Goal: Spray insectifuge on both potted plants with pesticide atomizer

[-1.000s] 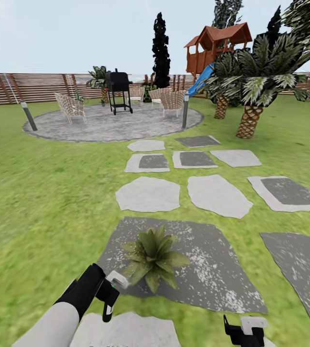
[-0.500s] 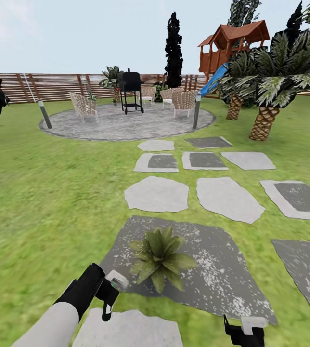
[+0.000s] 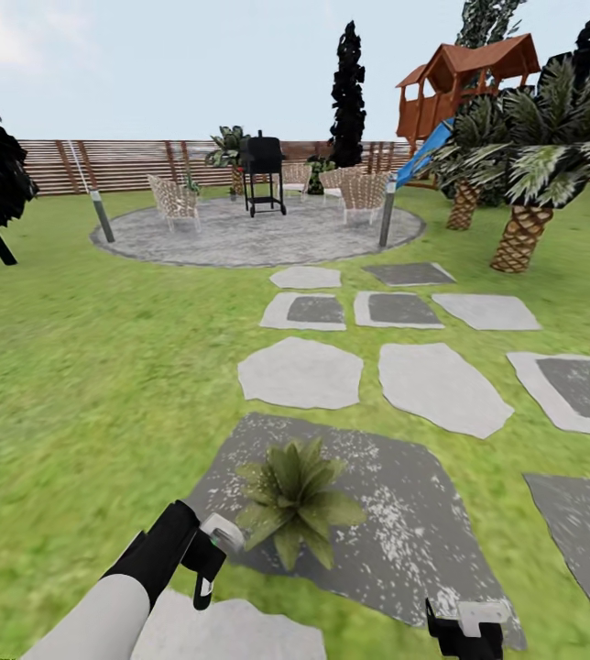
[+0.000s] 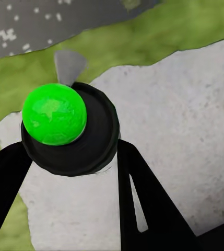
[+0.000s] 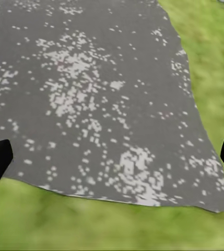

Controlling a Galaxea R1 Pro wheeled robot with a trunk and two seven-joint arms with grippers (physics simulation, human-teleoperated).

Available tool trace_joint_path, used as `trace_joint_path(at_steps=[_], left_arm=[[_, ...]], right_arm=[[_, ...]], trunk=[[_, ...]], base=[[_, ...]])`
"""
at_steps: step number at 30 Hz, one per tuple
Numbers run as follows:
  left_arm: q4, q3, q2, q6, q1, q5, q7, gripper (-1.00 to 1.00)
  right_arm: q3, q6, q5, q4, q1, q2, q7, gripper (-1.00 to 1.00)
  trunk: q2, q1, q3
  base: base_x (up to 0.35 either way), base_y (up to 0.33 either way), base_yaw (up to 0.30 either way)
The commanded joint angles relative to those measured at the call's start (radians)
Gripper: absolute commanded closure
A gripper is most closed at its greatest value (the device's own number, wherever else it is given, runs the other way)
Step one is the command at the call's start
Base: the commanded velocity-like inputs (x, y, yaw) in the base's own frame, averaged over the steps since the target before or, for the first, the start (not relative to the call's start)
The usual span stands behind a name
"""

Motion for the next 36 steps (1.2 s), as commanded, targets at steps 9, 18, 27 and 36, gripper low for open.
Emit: trace_joint_path(at_steps=[9,18,27,36], left_arm=[[-0.001,0.008,-0.003,0.004,-0.001,-0.007,-0.009,1.0],[-0.001,0.008,-0.003,0.004,-0.001,-0.009,-0.009,1.0],[-0.002,0.008,-0.003,0.004,-0.001,-0.009,-0.009,1.0],[-0.001,0.007,-0.002,0.003,0.0,-0.012,-0.009,1.0]], right_arm=[[0.009,-0.002,-0.008,0.001,0.0,-0.003,-0.003,-1.0],[0.009,-0.002,-0.008,0.0,0.0,-0.004,-0.002,-1.0],[0.009,-0.002,-0.008,0.0,0.0,-0.002,-0.003,-1.0],[0.009,-0.002,-0.008,0.0,0.0,-0.001,-0.002,-1.0]], trunk=[[0.0,0.0,-0.001],[0.0,0.0,-0.001],[0.0,0.0,-0.001],[0.0,0.0,-0.001]], base=[[0.042,-0.238,0.13],[-0.048,-0.27,0.001],[0.0,-0.273,0.219],[0.0,-0.221,0.275]])
